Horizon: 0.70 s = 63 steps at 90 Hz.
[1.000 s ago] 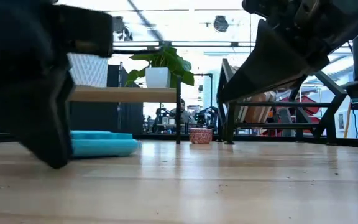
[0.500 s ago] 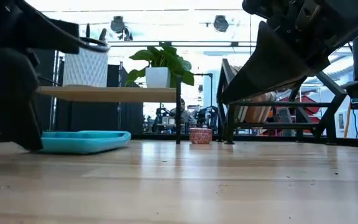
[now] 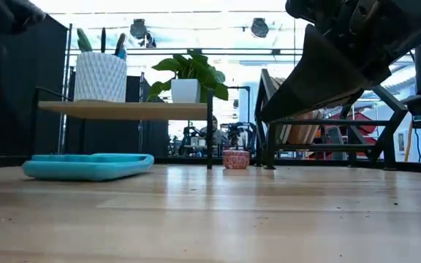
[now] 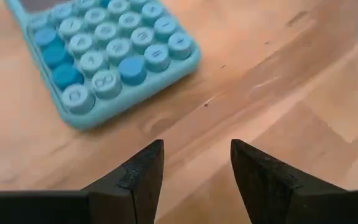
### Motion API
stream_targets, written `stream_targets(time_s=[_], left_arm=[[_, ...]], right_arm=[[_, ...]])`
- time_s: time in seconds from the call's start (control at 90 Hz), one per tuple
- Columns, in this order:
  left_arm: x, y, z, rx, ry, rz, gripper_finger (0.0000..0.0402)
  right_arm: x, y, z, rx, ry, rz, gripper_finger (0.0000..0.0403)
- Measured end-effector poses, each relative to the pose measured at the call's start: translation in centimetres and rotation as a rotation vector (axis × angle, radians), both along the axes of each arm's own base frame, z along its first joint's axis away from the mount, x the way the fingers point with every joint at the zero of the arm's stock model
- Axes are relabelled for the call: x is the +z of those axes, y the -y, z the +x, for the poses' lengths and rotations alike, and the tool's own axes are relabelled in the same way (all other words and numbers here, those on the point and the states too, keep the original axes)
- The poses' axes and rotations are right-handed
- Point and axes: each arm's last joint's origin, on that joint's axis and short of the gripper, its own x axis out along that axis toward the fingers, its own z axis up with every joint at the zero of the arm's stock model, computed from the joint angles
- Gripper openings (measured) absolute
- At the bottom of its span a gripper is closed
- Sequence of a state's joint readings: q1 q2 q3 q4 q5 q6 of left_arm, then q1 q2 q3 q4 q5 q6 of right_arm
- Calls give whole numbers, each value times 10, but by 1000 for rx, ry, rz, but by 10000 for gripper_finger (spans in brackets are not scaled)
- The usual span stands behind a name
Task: Stock shelves
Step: Put the blue calculator under the shelf
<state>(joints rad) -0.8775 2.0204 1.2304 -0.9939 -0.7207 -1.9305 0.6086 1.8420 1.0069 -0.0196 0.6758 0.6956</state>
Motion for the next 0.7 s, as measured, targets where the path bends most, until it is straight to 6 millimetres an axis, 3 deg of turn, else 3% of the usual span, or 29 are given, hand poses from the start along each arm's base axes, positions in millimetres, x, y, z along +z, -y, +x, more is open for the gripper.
stream_targets(time_s=[0.222, 0.467, 0.7], left_arm=[[-27, 5, -1, 68, 84, 26, 173], [-27, -2, 3, 106, 68, 41, 173], [-34, -26, 12, 162, 63, 99, 173]], right_arm=[[0, 0, 0, 1, 0, 1, 2], [0, 0, 0, -2, 2, -3, 2], [0, 0, 0, -2, 2, -8, 2]])
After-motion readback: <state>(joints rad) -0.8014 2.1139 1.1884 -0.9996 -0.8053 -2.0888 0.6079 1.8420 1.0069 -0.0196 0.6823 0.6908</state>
